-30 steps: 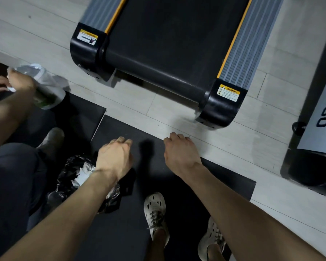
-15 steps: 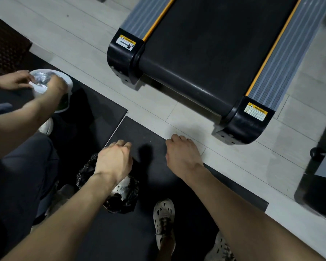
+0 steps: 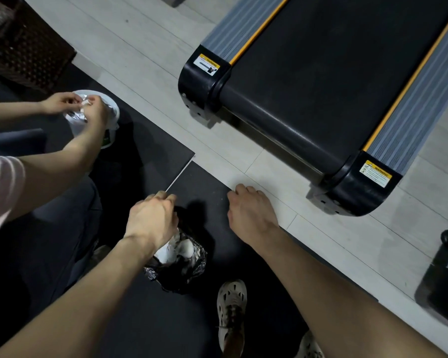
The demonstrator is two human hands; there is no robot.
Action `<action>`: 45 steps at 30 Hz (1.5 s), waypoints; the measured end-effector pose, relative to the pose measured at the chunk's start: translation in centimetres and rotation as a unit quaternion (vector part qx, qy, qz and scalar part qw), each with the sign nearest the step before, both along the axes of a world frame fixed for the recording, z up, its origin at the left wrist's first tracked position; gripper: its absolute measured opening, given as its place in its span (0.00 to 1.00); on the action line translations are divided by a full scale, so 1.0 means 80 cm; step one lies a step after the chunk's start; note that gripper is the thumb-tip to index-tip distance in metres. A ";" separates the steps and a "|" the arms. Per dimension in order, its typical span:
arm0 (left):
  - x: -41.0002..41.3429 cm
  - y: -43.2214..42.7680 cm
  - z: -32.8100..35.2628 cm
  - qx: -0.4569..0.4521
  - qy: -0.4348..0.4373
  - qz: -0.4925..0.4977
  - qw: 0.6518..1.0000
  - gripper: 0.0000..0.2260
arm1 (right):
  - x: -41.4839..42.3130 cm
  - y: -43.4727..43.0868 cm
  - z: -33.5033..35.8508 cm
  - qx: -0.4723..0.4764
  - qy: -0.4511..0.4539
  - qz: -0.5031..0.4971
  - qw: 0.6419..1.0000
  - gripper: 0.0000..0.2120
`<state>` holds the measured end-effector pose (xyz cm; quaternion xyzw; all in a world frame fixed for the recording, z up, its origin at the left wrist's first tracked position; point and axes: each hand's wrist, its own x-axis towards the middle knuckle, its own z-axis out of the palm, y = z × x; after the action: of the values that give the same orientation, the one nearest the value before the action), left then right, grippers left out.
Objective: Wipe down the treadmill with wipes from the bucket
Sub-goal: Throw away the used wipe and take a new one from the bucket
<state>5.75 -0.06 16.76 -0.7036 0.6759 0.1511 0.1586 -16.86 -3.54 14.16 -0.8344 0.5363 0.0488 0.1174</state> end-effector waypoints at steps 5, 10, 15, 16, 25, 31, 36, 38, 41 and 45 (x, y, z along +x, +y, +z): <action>0.018 -0.005 0.007 -0.005 0.001 0.020 1.000 0.07 | 0.013 -0.003 -0.003 -0.015 -0.017 0.006 1.000 0.12; 0.023 -0.008 0.009 -0.003 0.001 0.027 1.000 0.07 | 0.017 -0.002 -0.004 -0.021 -0.027 0.011 0.999 0.13; 0.022 -0.011 0.008 -0.004 0.004 0.028 1.000 0.06 | 0.016 -0.001 -0.005 -0.028 -0.026 0.011 0.999 0.14; 0.022 -0.012 0.008 -0.005 0.004 0.028 1.000 0.06 | 0.016 0.000 -0.006 -0.028 -0.025 0.011 0.999 0.14; 0.027 -0.020 0.006 -0.012 0.000 0.029 1.000 0.04 | 0.016 -0.005 -0.008 -0.033 -0.021 0.012 0.999 0.13; 0.032 -0.028 0.004 -0.012 -0.004 0.031 0.999 0.08 | 0.021 -0.011 -0.011 -0.030 -0.010 0.014 0.999 0.12; 0.035 -0.035 0.006 -0.013 -0.003 0.027 1.000 0.08 | 0.021 -0.017 -0.007 -0.031 -0.002 0.017 0.999 0.12; 0.035 -0.038 0.008 -0.013 -0.002 0.025 1.000 0.09 | 0.019 -0.022 -0.003 -0.030 -0.003 0.014 0.999 0.12; 0.032 -0.042 0.013 -0.015 -0.002 0.024 1.000 0.07 | 0.015 -0.029 0.004 -0.029 -0.008 0.009 1.000 0.12; 0.024 -0.048 0.019 -0.012 -0.002 0.029 0.999 0.08 | 0.007 -0.040 0.012 -0.033 -0.027 0.008 0.999 0.11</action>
<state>7.67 -3.89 18.24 -0.7255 0.6562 0.1460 0.1474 -16.32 -6.74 15.11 -0.8432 0.5272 0.0093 0.1045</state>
